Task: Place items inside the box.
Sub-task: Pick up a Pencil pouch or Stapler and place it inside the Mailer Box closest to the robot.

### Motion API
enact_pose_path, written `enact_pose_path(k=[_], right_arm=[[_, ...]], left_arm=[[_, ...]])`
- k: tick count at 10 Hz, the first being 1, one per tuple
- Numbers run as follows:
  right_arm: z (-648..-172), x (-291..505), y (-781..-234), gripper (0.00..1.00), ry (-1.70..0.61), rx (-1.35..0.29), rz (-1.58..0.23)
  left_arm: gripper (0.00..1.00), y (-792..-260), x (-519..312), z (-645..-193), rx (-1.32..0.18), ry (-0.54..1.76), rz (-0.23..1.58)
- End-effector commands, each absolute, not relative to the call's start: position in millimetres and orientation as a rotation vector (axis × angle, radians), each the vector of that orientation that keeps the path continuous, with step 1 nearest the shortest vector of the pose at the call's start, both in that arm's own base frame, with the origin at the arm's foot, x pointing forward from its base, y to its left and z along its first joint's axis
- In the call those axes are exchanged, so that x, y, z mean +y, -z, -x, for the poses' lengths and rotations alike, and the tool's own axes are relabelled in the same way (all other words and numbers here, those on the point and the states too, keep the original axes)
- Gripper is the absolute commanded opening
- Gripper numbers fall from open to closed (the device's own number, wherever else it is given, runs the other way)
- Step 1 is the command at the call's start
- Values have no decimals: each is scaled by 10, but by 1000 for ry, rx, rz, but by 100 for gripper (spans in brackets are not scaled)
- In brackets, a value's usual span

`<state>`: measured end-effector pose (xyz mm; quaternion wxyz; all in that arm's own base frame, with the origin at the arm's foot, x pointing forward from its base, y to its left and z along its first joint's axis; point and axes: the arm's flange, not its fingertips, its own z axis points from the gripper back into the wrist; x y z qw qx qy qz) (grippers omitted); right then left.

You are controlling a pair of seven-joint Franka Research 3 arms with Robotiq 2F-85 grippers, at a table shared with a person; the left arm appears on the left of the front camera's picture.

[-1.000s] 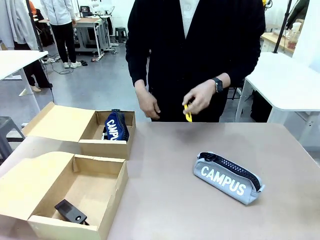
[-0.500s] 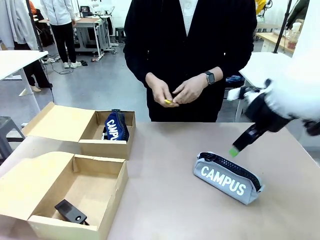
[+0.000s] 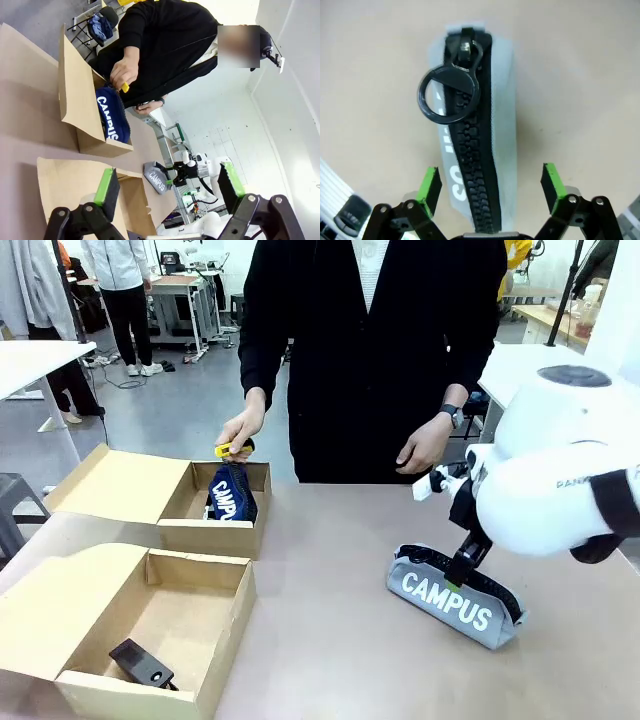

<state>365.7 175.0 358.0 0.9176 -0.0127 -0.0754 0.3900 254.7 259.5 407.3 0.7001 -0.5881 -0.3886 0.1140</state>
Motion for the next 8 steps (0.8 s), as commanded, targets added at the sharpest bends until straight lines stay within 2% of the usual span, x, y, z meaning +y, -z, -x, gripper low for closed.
enact_pose_path(k=[1, 5, 6, 7, 8], right_arm=[[-3757, 1879, -3460, 100, -775, -98, 73], [-3810, 1848, -3381, 100, -766, -30, 29], [-3766, 1835, -3393, 44, -792, -15, 21], [-3780, 1829, -3386, 42, -762, -16, 13], [-3783, 1828, -3382, 0, -761, -19, -3]], left_arm=[[100, -4082, 2580, -2549, -897, -245, 1319], [100, -4082, 2580, -2549, -897, -245, 1319], [100, -4082, 2580, -2549, -897, -245, 1319], [100, -4082, 2580, -2549, -897, -245, 1319], [100, -4082, 2580, -2549, -897, -245, 1319]])
